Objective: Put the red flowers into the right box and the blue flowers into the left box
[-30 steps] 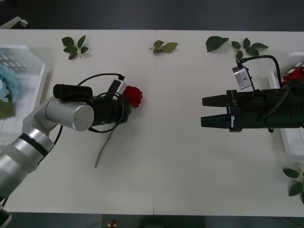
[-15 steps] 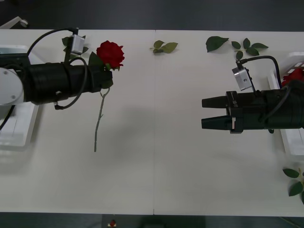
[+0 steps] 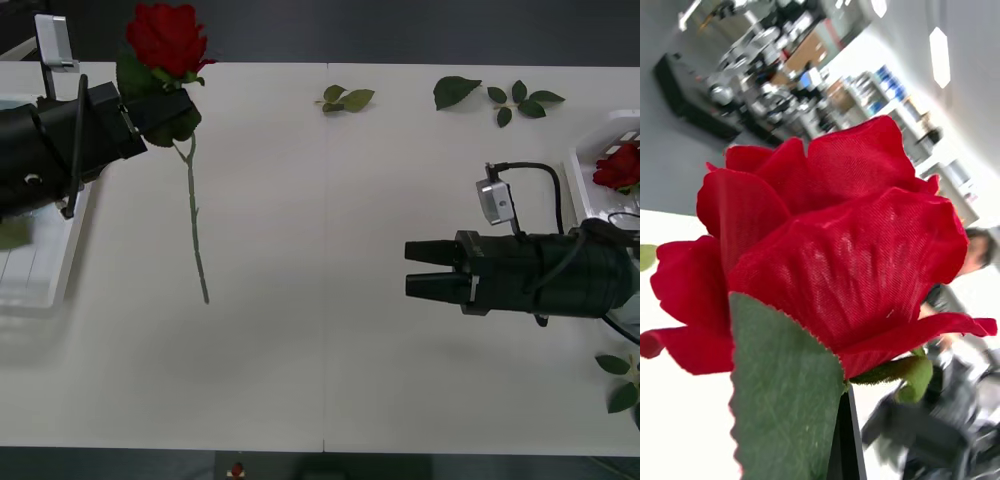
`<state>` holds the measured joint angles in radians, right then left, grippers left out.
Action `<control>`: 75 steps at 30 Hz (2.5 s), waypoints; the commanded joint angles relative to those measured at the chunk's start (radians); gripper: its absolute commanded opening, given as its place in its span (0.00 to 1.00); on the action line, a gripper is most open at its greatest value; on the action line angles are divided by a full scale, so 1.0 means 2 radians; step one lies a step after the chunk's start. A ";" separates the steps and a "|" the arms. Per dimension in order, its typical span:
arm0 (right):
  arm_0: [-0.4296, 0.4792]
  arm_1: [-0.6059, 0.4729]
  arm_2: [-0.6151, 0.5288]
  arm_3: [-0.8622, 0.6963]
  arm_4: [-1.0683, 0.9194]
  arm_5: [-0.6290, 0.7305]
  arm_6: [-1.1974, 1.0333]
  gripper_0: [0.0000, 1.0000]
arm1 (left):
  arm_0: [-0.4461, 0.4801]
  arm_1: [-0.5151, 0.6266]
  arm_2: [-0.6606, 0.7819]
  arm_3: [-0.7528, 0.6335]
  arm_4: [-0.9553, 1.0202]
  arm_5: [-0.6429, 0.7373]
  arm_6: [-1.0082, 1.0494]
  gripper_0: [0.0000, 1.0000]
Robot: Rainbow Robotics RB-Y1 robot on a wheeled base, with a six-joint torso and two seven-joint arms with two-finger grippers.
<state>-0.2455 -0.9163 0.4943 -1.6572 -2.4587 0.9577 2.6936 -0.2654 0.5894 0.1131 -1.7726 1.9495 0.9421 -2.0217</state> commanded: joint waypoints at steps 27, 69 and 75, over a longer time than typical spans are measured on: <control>-0.025 0.171 0.006 -0.017 0.090 -0.116 0.006 1.00 | -0.015 -0.220 -0.129 -0.013 -0.194 -0.060 -0.028 0.00; -0.021 0.159 0.039 -0.017 0.144 -0.167 -0.002 0.00 | -0.012 -0.176 -0.125 -0.013 -0.153 -0.060 -0.005 0.84; -0.021 0.157 0.039 -0.017 0.144 -0.167 -0.002 0.00 | 0.011 -0.086 -0.120 -0.018 -0.044 -0.038 -0.016 0.92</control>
<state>-0.2767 -0.5819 0.5767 -1.6590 -2.1745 0.6229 2.6934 -0.2639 0.3265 -0.1497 -1.7726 1.7995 0.8372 -2.0802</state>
